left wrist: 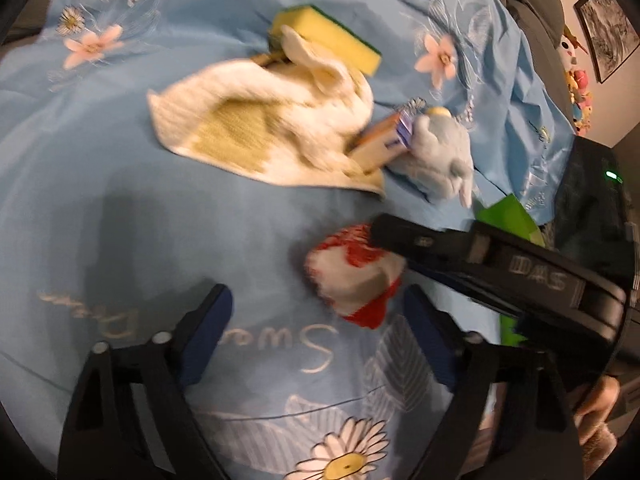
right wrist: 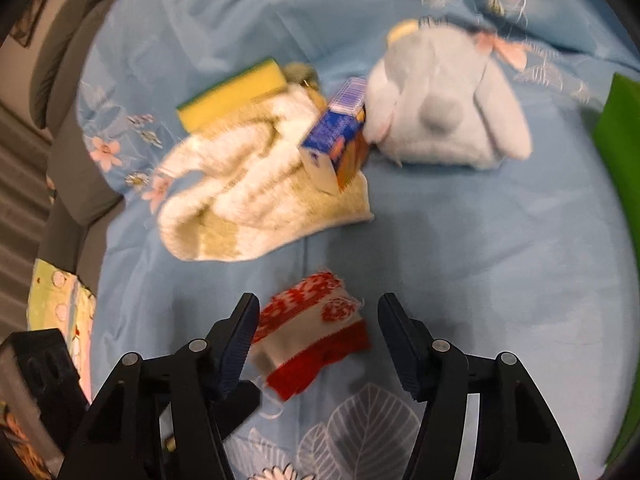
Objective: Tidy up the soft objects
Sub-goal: 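Grasp the red-and-white knit cozy with the right gripper, then carry the knit cozy into the green box and open the right gripper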
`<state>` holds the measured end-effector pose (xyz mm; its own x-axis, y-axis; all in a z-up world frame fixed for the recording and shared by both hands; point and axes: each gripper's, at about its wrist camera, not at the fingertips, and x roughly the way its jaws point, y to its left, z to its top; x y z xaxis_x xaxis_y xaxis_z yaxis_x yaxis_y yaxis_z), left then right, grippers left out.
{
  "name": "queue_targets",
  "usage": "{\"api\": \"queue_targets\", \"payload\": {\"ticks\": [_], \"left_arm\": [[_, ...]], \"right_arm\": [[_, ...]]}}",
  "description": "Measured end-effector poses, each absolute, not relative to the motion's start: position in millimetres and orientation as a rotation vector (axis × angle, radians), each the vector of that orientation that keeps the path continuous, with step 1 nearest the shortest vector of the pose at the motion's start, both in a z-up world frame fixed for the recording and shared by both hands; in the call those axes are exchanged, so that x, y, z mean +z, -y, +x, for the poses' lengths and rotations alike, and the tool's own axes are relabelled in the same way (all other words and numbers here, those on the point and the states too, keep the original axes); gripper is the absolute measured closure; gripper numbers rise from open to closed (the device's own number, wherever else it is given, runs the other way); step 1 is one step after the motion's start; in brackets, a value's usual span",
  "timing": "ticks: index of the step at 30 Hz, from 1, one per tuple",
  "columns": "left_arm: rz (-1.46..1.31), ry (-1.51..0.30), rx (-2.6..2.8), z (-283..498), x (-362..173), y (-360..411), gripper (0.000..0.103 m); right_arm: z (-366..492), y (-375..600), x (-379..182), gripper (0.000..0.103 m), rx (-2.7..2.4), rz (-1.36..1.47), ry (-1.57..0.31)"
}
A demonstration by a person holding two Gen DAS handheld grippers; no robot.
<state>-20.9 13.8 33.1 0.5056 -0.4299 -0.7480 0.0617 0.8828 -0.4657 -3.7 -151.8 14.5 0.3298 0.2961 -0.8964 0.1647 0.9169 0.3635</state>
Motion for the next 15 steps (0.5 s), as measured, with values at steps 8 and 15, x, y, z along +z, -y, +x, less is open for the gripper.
{"api": "queue_targets", "payload": {"ticks": [8,15], "left_arm": [[-0.405,-1.016,-0.36,-14.2,28.1,7.0,0.074],[-0.301,-0.873,-0.436,-27.4,68.6,32.7,0.075]], "right_arm": [[-1.7,154.2,8.9,0.058,0.159,0.498,-1.227],[-23.3,176.3,70.5,0.058,0.126,0.486,-1.04]]}}
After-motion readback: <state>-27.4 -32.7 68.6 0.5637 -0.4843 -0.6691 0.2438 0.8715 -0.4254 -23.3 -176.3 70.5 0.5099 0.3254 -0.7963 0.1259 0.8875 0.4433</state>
